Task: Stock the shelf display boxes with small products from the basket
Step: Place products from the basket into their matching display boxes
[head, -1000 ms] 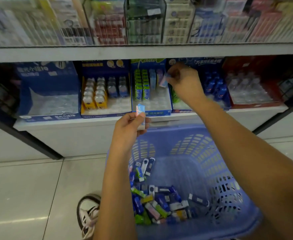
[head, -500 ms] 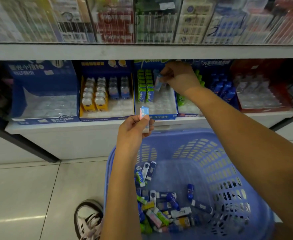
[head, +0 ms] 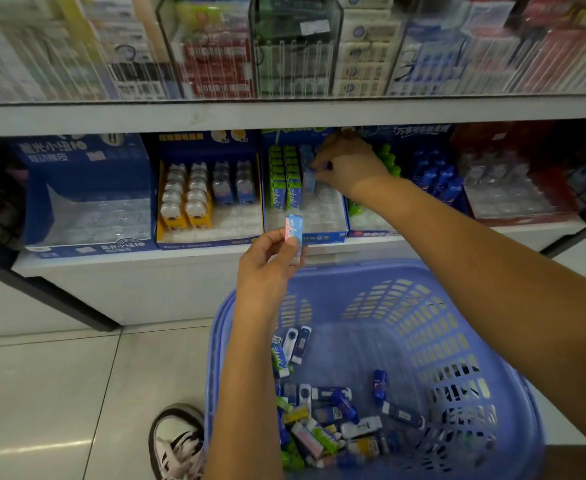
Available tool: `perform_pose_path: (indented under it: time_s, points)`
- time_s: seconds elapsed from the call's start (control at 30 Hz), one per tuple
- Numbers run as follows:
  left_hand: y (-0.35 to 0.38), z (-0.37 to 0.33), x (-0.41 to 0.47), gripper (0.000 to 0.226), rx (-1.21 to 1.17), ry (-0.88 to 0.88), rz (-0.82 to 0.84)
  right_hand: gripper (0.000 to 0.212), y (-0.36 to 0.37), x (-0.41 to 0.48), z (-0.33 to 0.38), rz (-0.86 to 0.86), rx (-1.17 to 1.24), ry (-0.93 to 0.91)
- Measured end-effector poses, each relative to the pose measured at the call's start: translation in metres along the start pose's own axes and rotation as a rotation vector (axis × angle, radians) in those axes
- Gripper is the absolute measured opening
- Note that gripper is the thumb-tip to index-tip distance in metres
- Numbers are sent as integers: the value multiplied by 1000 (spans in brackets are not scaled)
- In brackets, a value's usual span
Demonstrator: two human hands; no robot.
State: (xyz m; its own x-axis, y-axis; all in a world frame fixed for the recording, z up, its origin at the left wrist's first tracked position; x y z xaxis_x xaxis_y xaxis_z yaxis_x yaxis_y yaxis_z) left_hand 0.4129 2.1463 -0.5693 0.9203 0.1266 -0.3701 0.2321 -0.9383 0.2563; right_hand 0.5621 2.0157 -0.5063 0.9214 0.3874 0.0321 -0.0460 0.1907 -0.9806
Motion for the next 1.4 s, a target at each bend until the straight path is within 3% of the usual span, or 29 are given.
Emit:
perform_pose_path:
  time_s: [0.07,0.13,0.2,0.3,0.37,0.43,0.5,0.57,1.03,1.27,1.4]
  points:
    - [0,0,-2,11,3,19,0,35,-5,-14,7,-37,23,-8]
    - [0,0,-3,14,44,76,-21,30,-6,-37,16,-90,367,-13]
    - [1,-3,-3,11,113,172,-51,17,-4,-63,28,3,792,-68]
    - [6,-7,-3,11,192,292,-58,16,1,-82,30,29,962,-102]
    - [8,-7,-1,20,347,371,-60,15,-3,-78,21,-151,914,-48]
    - [10,-2,3,37,678,429,-62,15,-8,-68,9,-337,772,27]
    - [13,7,5,54,976,425,-31,16,-7,-53,-3,-412,652,61]
    - [15,14,6,60,1108,416,-10,18,0,-38,-9,-398,563,70]
    - [11,18,12,58,1005,432,-16,24,23,-18,-5,-268,198,-3]
    - [12,16,11,55,1010,418,1,32,17,-9,8,-57,2,37]
    - [13,13,-7,28,679,553,-31,38,11,-35,14,-27,22,28]
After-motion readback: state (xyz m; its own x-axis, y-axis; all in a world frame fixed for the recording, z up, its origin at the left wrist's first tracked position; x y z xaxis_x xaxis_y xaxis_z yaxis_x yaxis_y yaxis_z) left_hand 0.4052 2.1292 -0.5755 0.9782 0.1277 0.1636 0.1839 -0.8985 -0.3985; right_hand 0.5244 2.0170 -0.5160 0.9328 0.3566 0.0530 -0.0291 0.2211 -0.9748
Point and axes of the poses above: each hand's wrist, its own x-axis towards the middle knuckle, its own y-axis out of the palm, z = x × y, the point moved 2 cm from there along x, towards the middle knuckle, and after that the axes turned 6 degrees about -y, right-handed, at the moved point
